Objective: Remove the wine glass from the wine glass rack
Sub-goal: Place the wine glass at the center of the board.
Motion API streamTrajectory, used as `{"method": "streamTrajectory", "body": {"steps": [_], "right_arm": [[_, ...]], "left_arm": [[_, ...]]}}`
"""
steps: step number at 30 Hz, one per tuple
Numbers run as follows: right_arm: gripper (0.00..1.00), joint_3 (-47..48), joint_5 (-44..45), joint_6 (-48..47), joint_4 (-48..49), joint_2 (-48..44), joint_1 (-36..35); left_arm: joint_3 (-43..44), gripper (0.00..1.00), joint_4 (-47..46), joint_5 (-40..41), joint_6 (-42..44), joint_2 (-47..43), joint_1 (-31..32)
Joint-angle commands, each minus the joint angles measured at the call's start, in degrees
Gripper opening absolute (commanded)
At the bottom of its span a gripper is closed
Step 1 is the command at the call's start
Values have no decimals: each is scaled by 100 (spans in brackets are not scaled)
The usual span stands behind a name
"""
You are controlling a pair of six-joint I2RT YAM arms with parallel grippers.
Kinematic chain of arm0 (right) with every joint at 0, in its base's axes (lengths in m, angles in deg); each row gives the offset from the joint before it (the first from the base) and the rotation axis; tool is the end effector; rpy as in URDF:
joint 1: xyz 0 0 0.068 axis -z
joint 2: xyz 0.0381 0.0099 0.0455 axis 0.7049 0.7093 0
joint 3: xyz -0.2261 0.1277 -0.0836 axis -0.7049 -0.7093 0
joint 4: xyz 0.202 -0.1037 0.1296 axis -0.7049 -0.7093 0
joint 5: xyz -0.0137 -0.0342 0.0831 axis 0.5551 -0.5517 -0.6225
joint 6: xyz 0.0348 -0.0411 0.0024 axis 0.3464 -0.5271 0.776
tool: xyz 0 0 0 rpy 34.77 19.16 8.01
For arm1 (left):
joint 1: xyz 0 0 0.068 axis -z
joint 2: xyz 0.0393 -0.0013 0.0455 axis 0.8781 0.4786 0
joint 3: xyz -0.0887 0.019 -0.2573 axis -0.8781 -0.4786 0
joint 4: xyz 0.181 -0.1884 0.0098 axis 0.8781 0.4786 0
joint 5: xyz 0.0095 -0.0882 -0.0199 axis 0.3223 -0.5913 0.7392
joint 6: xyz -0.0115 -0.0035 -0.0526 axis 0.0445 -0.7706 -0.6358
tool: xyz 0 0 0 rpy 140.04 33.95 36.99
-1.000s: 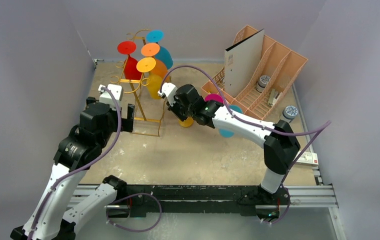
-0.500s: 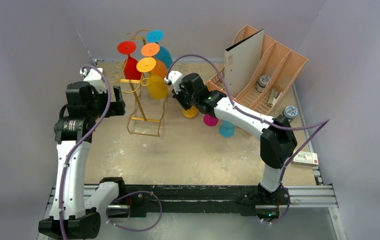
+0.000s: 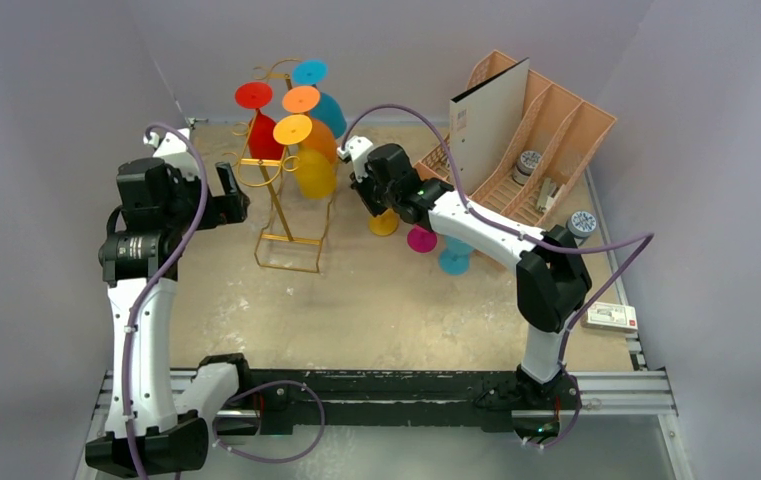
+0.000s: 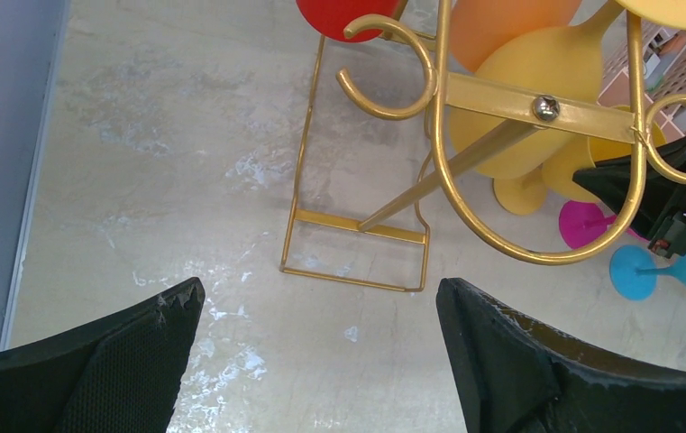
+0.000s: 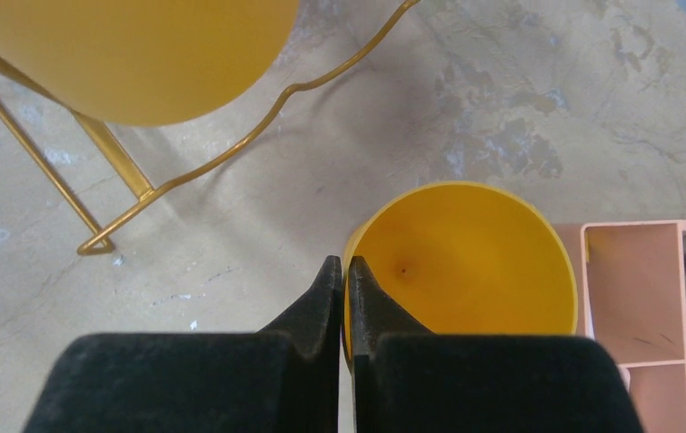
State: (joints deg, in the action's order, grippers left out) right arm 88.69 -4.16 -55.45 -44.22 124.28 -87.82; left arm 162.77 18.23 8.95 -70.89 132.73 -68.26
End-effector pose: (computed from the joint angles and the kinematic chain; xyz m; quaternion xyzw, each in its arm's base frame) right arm 0.3230 0.2984 0.2950 -0.3429 0.7869 0.1389 0.4939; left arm 0.1778 0.0149 0.4108 -0.0866 0.8616 -0.0937 0.4913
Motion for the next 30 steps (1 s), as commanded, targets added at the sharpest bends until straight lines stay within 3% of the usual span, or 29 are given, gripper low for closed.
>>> {"method": "streamTrajectory", "body": {"steps": [1, 19, 30], "right_arm": [[0, -28, 268, 257, 478, -61, 55], [0, 99, 700, 522, 58, 91, 116], [14, 165, 654, 567, -111, 119, 112]], "left_arm": [[227, 99, 65, -25, -35, -124, -43], [175, 99, 56, -96, -20, -207, -44], [155, 99, -80, -302, -151, -200, -44]]}}
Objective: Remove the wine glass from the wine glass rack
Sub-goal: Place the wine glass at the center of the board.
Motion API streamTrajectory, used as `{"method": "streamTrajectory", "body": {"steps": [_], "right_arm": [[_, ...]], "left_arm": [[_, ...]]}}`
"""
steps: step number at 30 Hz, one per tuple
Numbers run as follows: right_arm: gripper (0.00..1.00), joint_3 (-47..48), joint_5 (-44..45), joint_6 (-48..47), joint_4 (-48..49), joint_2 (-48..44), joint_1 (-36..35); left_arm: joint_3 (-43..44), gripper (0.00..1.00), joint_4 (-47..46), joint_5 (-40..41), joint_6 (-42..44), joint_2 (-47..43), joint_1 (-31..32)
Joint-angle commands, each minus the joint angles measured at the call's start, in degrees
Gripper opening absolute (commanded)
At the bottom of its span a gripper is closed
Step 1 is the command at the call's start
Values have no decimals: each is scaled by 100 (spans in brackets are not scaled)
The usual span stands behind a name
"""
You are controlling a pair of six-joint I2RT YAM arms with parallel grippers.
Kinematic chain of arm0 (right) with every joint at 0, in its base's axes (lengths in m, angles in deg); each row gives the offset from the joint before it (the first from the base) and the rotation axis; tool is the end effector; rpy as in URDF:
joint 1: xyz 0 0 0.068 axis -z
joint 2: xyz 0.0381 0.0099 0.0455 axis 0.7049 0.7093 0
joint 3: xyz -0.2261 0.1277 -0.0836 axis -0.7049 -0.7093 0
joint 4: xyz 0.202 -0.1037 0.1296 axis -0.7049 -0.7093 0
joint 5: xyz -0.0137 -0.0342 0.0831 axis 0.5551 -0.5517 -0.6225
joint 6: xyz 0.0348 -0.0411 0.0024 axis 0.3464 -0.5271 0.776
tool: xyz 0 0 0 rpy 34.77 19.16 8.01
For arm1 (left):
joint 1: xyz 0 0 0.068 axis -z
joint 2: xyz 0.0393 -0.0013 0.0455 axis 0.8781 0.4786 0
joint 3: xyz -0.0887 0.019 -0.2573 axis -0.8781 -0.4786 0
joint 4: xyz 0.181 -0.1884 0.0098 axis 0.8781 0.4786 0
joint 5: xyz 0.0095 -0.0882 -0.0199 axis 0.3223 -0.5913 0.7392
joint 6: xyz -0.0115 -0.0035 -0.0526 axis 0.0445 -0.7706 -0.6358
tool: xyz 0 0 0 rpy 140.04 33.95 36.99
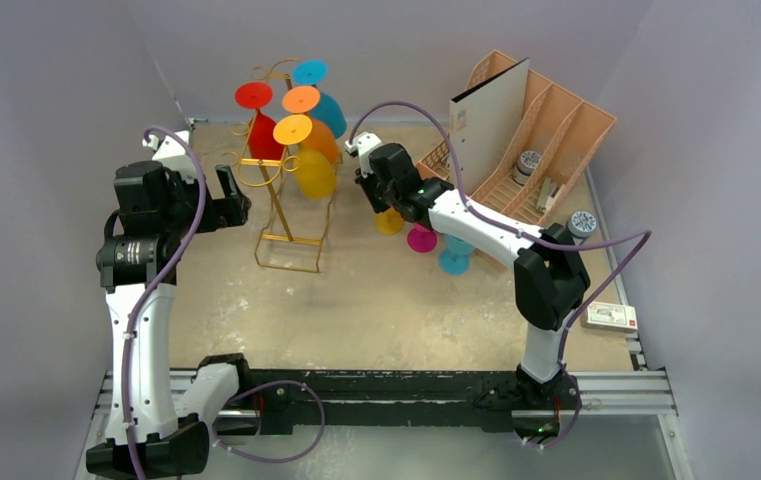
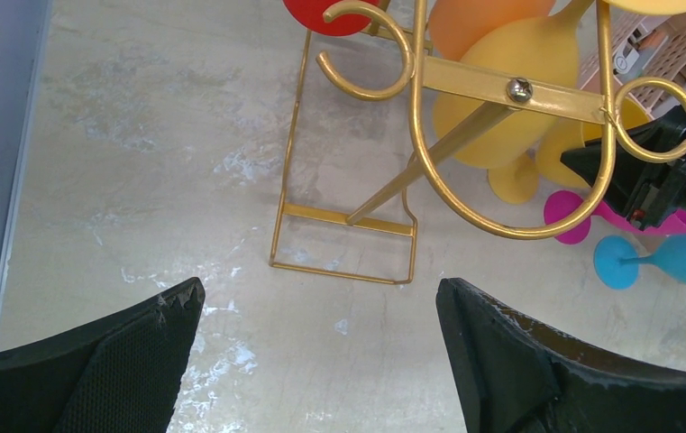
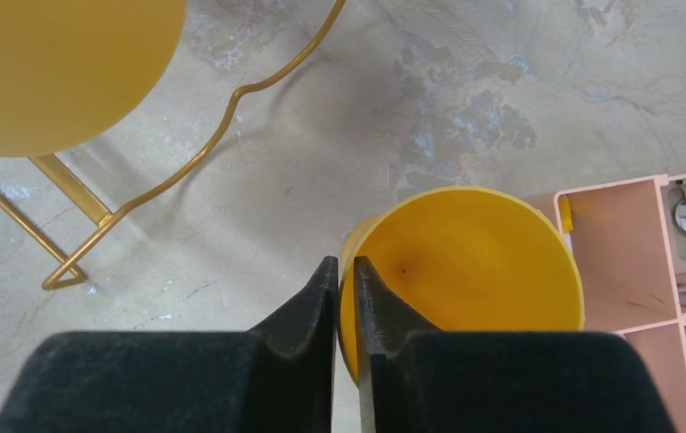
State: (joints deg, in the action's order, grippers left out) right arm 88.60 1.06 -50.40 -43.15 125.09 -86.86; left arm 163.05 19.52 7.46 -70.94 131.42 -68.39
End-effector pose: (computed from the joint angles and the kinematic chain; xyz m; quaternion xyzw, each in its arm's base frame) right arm 0.3325 0.2926 0.2904 -0.2784 0.8098 0.1200 0.5024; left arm 0.1693 0.0134 0.4138 -0.0810 0.8601 -0.1045 0.4926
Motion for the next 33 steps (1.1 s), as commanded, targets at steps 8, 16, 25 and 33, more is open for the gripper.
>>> {"method": "streamTrajectory", "body": {"steps": [8, 16, 25, 33], "right_arm": [[16, 224, 82, 66, -225, -94, 21], [22, 389, 34, 6, -309, -183, 21], [33, 505, -192, -15, -261, -437, 20], [47, 245, -259, -4, -68, -1090, 21]], "left_arm": [[101, 99, -278, -305, -227, -85, -31], [58, 99, -318, -433, -347, -89, -31], [90, 99, -385, -411, -480, -92, -27], [323, 100, -366, -95, -728, 43, -31]]}}
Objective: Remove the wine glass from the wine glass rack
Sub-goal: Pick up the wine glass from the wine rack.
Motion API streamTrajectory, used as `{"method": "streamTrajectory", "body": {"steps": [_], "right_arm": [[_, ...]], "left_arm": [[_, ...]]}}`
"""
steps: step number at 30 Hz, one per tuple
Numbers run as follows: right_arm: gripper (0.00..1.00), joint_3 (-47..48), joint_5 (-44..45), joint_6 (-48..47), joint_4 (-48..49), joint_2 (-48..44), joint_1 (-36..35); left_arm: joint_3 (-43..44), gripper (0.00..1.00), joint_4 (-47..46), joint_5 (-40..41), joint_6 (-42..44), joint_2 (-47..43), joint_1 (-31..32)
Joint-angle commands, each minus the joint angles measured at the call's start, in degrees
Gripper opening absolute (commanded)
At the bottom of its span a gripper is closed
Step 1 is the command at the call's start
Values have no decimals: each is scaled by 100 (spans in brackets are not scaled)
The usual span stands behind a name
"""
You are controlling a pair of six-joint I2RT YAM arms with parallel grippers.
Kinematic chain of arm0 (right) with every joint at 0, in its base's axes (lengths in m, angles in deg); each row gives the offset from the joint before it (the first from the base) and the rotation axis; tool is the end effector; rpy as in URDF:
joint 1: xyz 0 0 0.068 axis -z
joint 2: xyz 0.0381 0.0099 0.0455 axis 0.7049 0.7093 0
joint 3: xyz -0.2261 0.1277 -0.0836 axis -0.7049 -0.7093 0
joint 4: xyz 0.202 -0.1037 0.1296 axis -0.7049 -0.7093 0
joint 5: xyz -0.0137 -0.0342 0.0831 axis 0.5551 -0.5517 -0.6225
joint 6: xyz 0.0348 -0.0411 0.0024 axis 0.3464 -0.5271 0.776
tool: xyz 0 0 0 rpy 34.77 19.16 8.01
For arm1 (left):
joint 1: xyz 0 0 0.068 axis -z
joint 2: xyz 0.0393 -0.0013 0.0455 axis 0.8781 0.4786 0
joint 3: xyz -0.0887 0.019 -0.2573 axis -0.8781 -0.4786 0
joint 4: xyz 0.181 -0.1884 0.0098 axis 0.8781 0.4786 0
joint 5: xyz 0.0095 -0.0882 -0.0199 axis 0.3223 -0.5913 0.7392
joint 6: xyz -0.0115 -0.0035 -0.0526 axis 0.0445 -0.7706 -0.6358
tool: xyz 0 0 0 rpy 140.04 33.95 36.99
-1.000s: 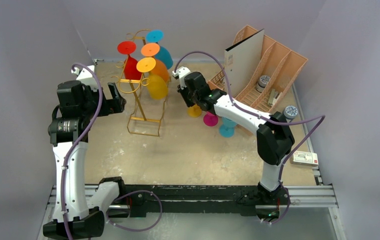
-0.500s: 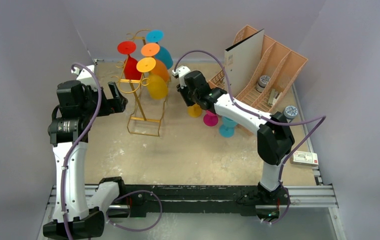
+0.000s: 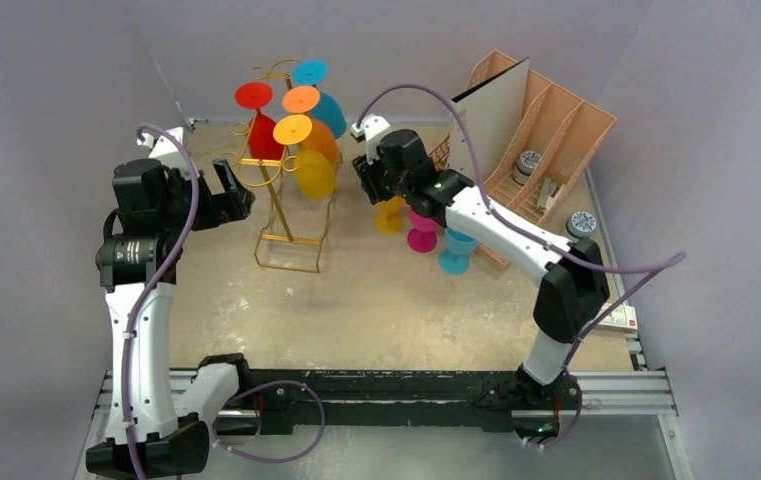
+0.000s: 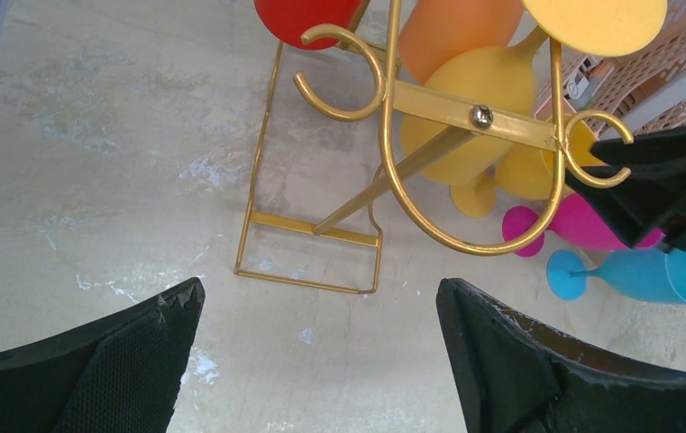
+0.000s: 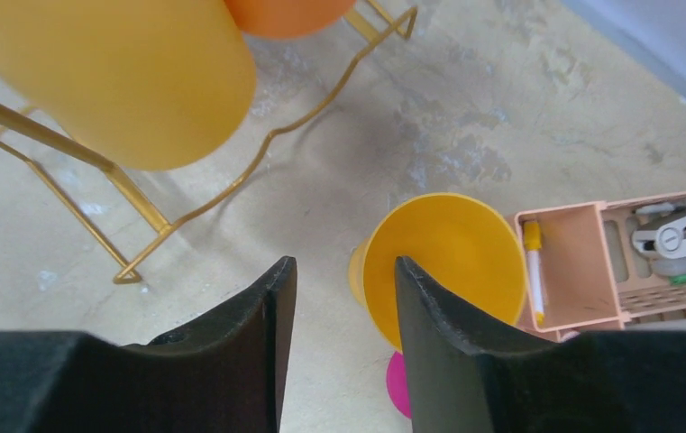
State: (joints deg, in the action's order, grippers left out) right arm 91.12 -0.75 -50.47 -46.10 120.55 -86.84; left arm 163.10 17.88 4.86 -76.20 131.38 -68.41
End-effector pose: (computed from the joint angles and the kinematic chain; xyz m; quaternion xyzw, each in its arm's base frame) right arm 0.3202 0.2829 0.3336 -0.2780 0.7905 0.1441 0.5263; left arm 0.1704 0.0120 0.4170 -0.1060 0.8484 -0.1464 0.4975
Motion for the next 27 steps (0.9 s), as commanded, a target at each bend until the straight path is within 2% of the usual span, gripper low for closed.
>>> {"method": "streamTrajectory", "body": {"steps": [1, 7, 12, 21, 27], "right_arm": [[49, -61, -93, 9, 220, -746, 16], [57, -804, -262, 272, 390, -1606, 18], [58, -1483, -651, 896, 588, -2417, 17], [60, -2553, -1712, 2090, 785, -3665, 16], [62, -3178, -2386, 2731, 748, -4315, 10]], "left_arm": [[378, 100, -190, 244, -241, 63, -29], [746, 100, -208, 399, -288, 205, -28], [1039, 100, -230, 398, -238, 449, -29], [2116, 100, -174, 377, -216, 1341, -46], [2441, 100, -370, 173, -262, 1791, -120]]}}
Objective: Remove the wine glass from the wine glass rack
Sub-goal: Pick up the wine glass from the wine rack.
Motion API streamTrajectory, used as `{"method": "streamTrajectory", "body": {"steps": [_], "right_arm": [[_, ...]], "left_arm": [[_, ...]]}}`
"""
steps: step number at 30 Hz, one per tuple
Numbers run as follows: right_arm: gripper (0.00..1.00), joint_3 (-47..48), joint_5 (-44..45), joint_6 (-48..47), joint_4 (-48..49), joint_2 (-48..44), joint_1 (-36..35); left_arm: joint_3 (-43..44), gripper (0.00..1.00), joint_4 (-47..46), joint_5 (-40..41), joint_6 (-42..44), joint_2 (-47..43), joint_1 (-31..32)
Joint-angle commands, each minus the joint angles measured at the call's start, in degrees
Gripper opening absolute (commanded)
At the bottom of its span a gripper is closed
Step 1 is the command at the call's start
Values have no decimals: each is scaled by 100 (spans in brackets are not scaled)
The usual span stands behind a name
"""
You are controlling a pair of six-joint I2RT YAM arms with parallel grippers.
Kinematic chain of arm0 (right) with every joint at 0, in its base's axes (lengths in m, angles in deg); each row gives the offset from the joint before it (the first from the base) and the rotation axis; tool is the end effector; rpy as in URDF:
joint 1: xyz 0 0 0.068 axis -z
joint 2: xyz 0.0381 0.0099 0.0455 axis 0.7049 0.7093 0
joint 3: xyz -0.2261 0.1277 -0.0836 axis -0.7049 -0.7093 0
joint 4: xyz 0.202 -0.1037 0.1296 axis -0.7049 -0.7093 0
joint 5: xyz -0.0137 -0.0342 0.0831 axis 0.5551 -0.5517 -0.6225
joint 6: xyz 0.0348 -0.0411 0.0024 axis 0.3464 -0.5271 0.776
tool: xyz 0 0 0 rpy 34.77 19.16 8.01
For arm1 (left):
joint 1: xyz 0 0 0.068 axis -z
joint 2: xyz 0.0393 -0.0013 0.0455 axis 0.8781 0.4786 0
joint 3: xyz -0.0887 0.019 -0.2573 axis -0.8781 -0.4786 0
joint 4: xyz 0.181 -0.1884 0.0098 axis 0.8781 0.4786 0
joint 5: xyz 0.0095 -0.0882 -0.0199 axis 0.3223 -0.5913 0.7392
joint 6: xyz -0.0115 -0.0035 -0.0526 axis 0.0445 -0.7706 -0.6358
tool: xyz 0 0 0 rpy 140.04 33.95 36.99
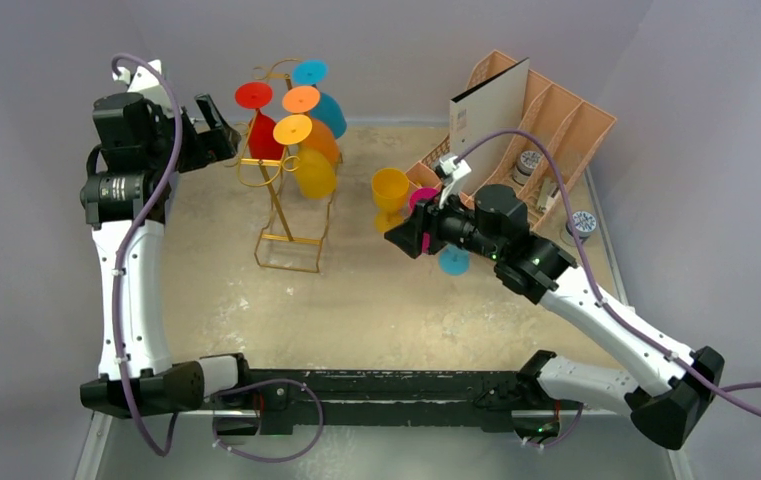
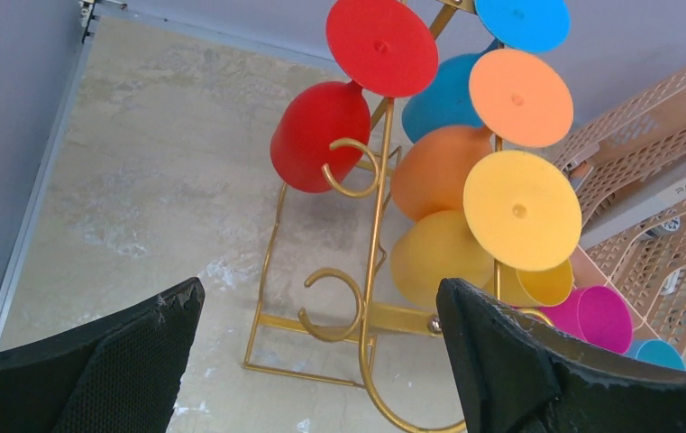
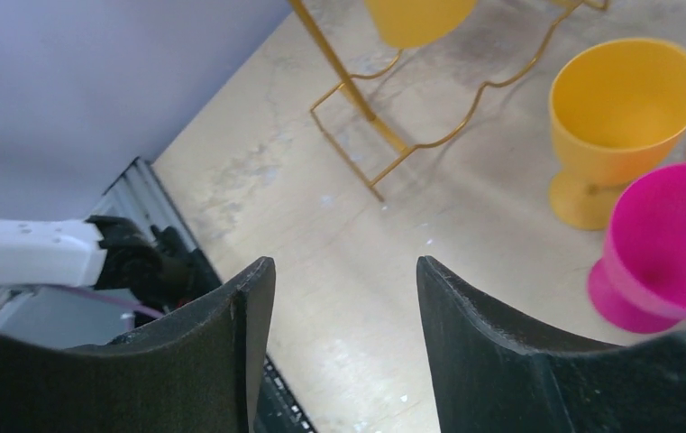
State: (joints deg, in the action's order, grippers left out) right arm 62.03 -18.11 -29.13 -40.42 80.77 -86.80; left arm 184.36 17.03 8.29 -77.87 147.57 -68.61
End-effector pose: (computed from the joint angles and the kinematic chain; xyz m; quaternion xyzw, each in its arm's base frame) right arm 0.1829 0.1734 0.3859 -0.2013 0.7246 0.3986 0.5250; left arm 0.2275 0.0219 0.4793 -0.1253 0.8202 -0.1287 0.5431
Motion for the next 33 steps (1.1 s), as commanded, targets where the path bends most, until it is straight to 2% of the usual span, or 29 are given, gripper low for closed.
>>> {"method": "streamTrajectory", "body": {"steps": [1, 4, 12, 16, 21, 26, 33], "right_arm": [[63, -363, -788, 581, 174, -451, 5], [63, -683, -1149, 529, 357, -599, 6], [64, -753, -1662, 503, -160, -693, 5], [65, -758, -1619, 663, -184, -651, 1], [65, -369, -1279, 618, -796, -576, 6], [65, -209, -1200, 568, -1238, -634, 5], [65, -196, -1014, 558, -1352, -746, 5]], "left_arm": [[348, 100, -330, -255, -85, 236, -123], [445, 100, -418, -504, 1, 459, -147], [817, 100, -568, -887, 245, 1104, -261], [1321, 99, -435, -1197, 238, 1522, -372], [1138, 98, -1233, -1819, -391, 1587, -549], [1317, 96, -1405, -2322, -756, 2060, -656], [1453, 94, -1597, -2440, -887, 2385, -660]]}}
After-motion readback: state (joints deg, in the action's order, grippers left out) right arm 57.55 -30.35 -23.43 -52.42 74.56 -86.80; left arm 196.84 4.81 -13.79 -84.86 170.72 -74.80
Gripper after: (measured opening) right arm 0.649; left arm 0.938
